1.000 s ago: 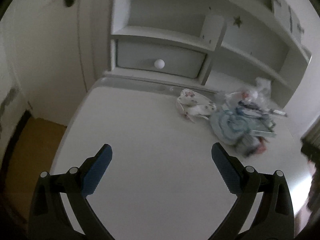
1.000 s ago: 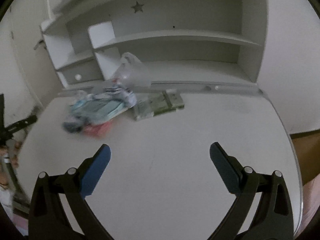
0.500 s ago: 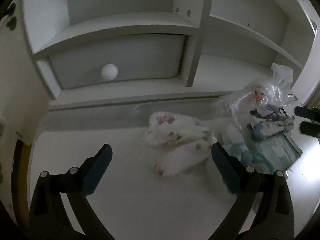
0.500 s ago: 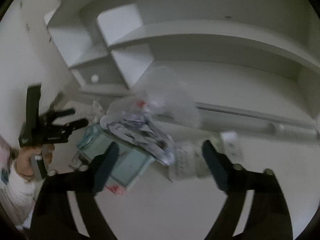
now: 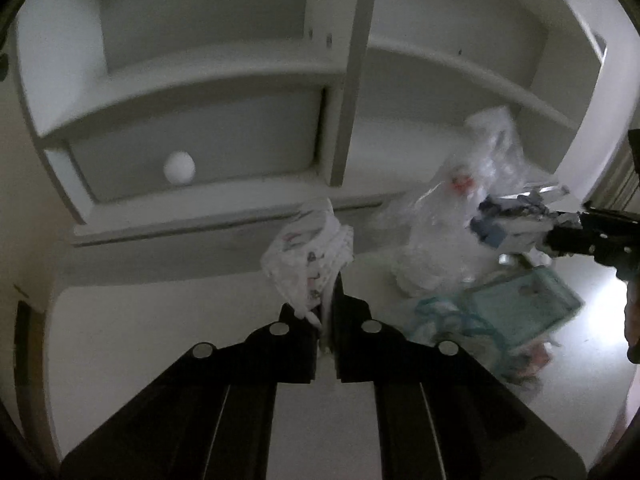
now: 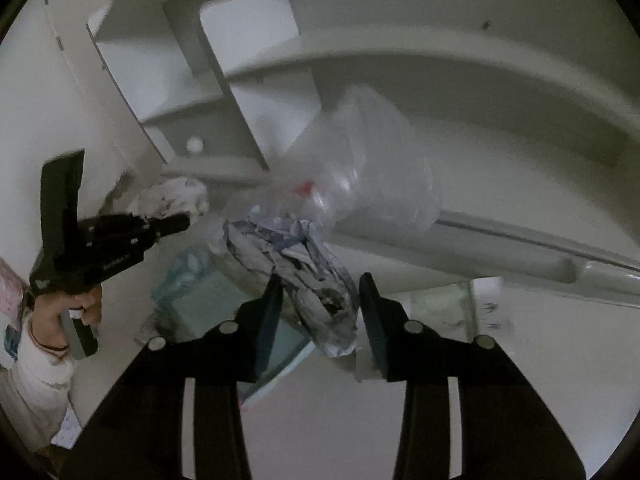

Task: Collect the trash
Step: 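Grasp a white tissue with the left tool while the right tool grasps crumpled blue-white paper, then carry the tissue and crumpled paper over the black trash bin with both tools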

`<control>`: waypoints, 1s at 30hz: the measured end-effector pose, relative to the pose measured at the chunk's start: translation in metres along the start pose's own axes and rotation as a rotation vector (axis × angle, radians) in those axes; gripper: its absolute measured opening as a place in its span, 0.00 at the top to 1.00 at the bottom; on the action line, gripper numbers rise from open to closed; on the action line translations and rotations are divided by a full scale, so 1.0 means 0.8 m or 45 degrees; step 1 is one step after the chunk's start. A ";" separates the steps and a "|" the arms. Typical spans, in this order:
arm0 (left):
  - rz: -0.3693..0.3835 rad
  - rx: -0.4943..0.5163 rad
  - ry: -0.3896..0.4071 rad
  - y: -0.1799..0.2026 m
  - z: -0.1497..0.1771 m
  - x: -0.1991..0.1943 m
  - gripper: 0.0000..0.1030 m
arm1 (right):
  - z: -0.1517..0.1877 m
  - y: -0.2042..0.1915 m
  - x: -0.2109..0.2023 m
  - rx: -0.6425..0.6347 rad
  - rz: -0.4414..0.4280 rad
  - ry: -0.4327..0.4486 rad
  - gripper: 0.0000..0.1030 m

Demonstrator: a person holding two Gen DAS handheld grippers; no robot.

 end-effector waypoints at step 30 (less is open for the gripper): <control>0.361 0.393 0.207 0.359 -0.009 -0.132 0.95 | 0.194 0.175 -0.305 0.449 0.082 0.348 0.62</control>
Point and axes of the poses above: each gripper's, at about its wrist camera, not at the fingertips, and x roughly the way its jaws point, y to its right, z to its underside, the point moved 3 cm from there along x, roughly the way its jaws point, and after that the axes turned 11 degrees about x, right-handed, at the moved point
